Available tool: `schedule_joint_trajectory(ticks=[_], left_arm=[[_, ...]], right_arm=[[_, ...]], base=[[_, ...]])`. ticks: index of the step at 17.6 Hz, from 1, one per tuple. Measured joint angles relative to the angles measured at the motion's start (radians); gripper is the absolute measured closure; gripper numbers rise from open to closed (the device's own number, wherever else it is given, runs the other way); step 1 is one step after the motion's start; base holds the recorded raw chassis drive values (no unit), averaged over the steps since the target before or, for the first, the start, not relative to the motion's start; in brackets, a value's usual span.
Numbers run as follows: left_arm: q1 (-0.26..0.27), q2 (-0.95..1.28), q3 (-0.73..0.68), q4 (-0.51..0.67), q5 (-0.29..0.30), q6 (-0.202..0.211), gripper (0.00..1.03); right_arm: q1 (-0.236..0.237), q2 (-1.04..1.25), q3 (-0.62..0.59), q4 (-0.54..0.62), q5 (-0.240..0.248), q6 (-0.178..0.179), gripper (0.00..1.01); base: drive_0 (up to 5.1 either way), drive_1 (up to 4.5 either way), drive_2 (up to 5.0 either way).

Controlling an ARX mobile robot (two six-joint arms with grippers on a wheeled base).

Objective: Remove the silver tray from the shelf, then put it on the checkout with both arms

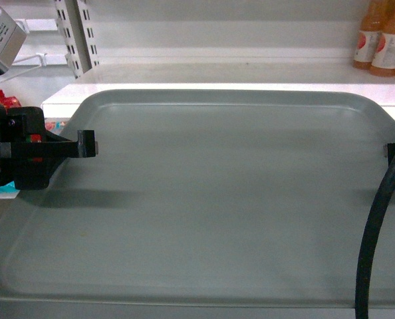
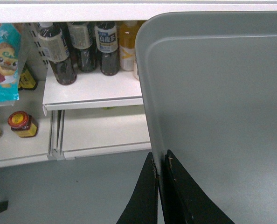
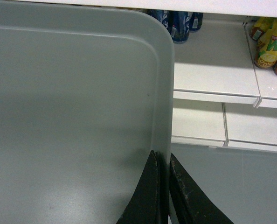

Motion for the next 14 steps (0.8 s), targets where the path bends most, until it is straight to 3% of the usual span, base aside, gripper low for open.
schedule_joint_trajectory(ticks=[14], left_arm=[[0.002, -0.002, -0.001, -0.001, 0.000, 0.001, 1.00]], right_arm=[[0.001, 0.000, 0.003, 0.008, -0.001, -0.007, 0.98]], base=[[0.1, -4.08, 4.3]])
